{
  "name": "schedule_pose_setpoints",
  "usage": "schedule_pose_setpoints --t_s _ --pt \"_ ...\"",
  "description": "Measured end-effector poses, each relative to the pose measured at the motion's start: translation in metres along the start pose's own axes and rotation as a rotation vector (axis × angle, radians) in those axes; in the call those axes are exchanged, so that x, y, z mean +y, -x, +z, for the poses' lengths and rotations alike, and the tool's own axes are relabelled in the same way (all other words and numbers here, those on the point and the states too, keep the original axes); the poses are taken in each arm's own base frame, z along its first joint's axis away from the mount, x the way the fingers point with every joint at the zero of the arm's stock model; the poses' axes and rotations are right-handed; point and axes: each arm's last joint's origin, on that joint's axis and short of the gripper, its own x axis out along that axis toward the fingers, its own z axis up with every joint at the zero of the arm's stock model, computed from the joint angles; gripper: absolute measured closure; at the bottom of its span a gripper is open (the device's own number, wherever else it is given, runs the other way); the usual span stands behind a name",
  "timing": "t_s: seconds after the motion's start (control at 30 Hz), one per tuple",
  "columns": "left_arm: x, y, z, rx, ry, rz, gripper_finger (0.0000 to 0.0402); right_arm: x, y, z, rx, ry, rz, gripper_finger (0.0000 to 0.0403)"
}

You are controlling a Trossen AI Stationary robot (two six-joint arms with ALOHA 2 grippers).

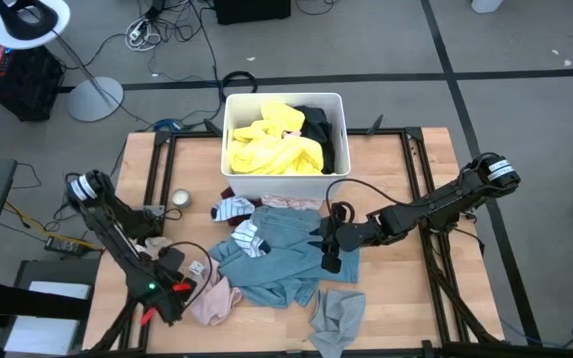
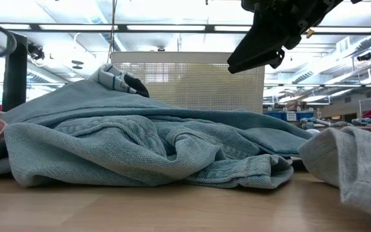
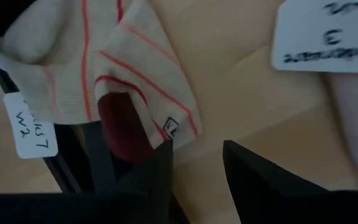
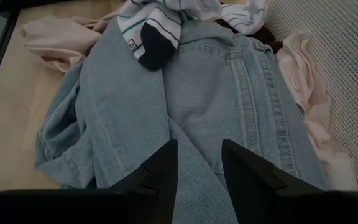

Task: Sort clothes
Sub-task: Put the red striped sock into the white laundry bin

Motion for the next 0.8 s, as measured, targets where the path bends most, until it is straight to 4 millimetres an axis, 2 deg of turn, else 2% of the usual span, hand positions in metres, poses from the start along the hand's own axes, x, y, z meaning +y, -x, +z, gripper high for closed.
schedule_pose_setpoints --t_s 0.27,0.33,0.43,0.5,0.67,0.8 --pt "-0.009 -0.023 -0.005 -0.056 -0.034 0.139 0.0262 0.000 0.000 0.000 0.000 0.001 0.000 0.0277" --pt "-0.010 -0.026 -0.006 -0.040 -0.030 0.172 0.0285 0.000 0.000 0.000 -0.001 0.000 0.000 0.0277" --pt "-0.010 -0.028 -0.006 -0.031 -0.030 0.193 0.0352 0.000 0.000 0.000 -0.002 0.001 0.001 0.0277" --pt "-0.010 -0.027 -0.006 -0.038 -0.030 0.183 0.0387 0.000 0.000 0.000 -0.002 0.001 0.001 0.0277" --pt "-0.014 -0.022 -0.007 0.017 -0.051 0.188 0.0398 0.000 0.000 0.000 -0.002 0.001 0.001 0.0277" --pt "-0.023 -0.001 -0.009 0.070 -0.113 0.126 0.0400 0.000 0.000 0.000 -0.002 0.001 0.001 0.0277"
